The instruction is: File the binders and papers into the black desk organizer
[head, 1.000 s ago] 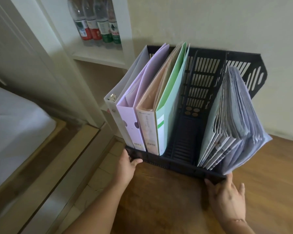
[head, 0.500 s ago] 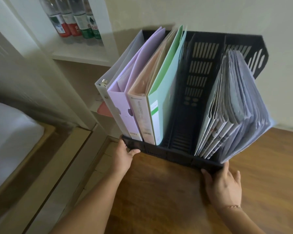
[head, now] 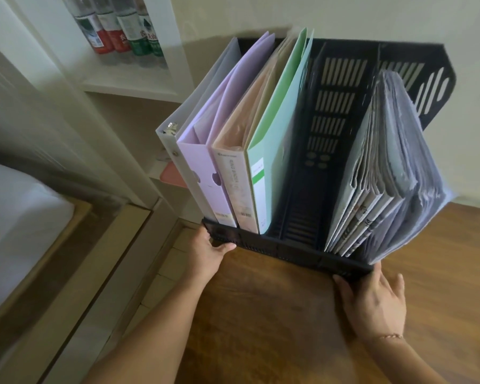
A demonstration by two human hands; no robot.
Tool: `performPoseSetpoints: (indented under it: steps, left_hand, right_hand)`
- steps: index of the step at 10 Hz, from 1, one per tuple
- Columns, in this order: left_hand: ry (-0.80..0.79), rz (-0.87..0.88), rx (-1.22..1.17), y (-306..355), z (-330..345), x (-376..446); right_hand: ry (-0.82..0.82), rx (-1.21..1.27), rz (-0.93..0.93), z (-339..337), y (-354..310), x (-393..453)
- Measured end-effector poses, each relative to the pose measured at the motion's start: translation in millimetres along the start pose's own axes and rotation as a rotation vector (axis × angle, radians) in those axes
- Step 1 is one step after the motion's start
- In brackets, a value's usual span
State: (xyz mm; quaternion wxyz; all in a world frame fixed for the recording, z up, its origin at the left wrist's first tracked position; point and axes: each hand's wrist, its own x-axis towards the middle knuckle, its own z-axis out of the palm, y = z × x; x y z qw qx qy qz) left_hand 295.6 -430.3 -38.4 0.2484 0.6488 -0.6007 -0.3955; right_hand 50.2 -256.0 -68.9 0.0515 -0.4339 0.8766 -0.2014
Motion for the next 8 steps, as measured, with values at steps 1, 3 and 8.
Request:
performPoseSetpoints:
  steps: [1, 3, 8]
  left_hand:
    - [0.010, 0.018, 0.039, 4.2, 1.6, -5.0]
    - [0.032, 0.004, 0.055, 6.7, 3.8, -7.5]
    - [0.122, -0.003, 0.364, -0.5, 24.0, -43.0]
  right_hand:
    - [-0.007, 0.004, 0.012, 0.0, 2.1, -1.7]
    - [0.021, -0.006, 0.017, -1.3, 3.3, -0.7]
    - [-0.344, -0.313, -0.037, -29.8, 1.2, -12.8]
